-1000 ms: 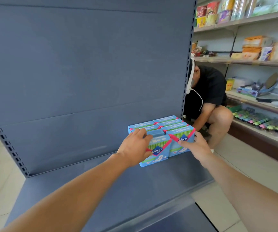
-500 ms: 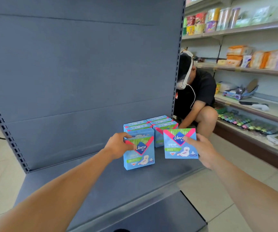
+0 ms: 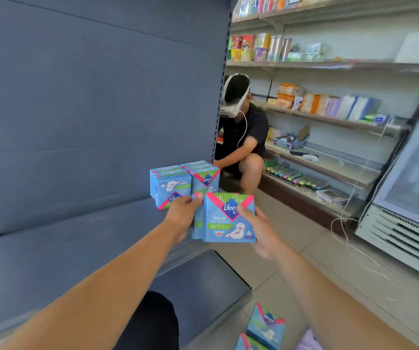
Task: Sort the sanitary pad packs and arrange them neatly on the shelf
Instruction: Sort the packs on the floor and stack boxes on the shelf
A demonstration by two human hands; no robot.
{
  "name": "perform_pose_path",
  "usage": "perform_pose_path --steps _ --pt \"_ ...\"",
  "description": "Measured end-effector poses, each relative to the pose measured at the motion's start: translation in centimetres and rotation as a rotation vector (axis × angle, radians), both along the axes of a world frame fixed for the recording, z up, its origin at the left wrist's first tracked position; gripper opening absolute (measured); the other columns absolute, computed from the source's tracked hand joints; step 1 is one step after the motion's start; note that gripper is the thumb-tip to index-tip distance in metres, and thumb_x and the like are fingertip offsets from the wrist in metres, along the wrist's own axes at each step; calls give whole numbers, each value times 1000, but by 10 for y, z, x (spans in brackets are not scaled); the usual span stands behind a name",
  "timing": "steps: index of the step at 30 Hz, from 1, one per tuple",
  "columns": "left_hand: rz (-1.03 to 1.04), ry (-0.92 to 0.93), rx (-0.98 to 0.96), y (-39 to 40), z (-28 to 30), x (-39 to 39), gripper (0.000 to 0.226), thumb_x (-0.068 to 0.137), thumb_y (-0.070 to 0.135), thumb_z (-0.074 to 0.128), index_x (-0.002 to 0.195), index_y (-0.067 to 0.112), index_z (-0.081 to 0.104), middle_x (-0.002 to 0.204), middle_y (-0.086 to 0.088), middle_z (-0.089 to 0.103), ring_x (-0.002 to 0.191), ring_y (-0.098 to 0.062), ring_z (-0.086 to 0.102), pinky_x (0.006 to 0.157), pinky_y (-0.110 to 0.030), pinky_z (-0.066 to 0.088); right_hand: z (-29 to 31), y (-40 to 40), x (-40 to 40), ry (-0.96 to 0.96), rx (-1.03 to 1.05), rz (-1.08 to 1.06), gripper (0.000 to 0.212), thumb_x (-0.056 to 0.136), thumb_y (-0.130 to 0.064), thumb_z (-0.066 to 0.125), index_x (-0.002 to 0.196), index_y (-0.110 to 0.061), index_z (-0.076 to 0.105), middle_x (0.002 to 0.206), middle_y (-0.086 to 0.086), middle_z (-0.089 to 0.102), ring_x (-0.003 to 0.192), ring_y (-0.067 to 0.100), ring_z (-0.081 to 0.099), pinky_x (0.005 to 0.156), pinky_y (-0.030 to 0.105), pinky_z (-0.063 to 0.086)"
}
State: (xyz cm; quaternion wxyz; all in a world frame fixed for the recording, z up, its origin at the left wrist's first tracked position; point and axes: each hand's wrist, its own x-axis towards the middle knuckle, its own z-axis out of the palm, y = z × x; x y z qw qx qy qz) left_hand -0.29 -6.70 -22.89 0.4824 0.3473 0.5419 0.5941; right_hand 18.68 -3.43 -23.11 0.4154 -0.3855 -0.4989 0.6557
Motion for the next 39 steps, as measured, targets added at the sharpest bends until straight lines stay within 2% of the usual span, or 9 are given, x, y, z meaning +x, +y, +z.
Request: perform_pose_path --steps 3,7,12,17,21,27,30,35,39 --pt "-38 -22 -41 -7 -7 26 41 99 49 46 101 13 67 105 -11 74 98 -32 70 92 -58 52 -9 -20 8 -27 9 -154 32 90 -26 67 112 -13 47 102 9 73 79 24 71 73 40 59" --pt "-176 -46 -83 -26 -8 68 58 96 62 39 101 13 69 98 -11 75 91 -31 72 89 -46 56 -22 -44 28 -103 80 -329 34 94 -24 64 109 -15 35 93 3 66 66 11 68 59 27 57" --pt "-297 -10 -37 -33 -44 117 42 96 42 55 118 7 59 100 -14 74 82 -25 72 73 -36 60 -48 -68 71 -214 174 -448 34 94 -22 63 113 -13 37 101 7 64 81 16 67 77 37 57" --pt "-379 17 -175 -44 -105 178 45 93 39 57 120 3 60 100 -14 72 74 -23 69 60 -28 55 -109 -106 125 -333 74 -627 31 91 -34 65 106 -19 42 94 0 66 82 18 70 75 40 58" --pt "-450 174 -142 -63 -164 223 17 94 29 50 96 16 60 96 -13 69 83 -26 66 79 -40 55 -160 -139 158 -457 -13 -770 32 96 -34 58 119 -18 43 96 0 65 73 1 65 63 18 50" --pt "-584 414 -200 -83 -234 267 38 103 31 38 132 11 50 122 -4 58 119 -26 55 94 -33 40 -248 -166 192 -504 -198 -858 25 94 -42 58 107 -25 45 104 1 68 90 20 69 84 45 57" --pt "-638 520 -301 -89 -268 279 37 104 32 36 131 11 51 120 -10 60 110 -26 57 81 -27 37 -289 -175 200 -503 -295 -879 23 90 -37 61 105 -29 46 109 1 66 94 20 68 87 46 56" --pt "-649 553 -461 -100 -325 285 31 98 16 40 125 12 53 118 -18 59 104 -34 55 76 -30 34 -339 -193 205 -610 -365 -785 43 97 -30 56 136 -19 41 118 -1 63 101 20 65 90 40 54" --pt "-667 562 -561 -112 -369 284 37 95 12 42 131 18 50 115 -14 64 99 -33 59 75 -31 42 -386 -208 199 -655 -408 -724 36 97 -29 56 129 -20 42 124 2 63 110 23 64 96 47 51"
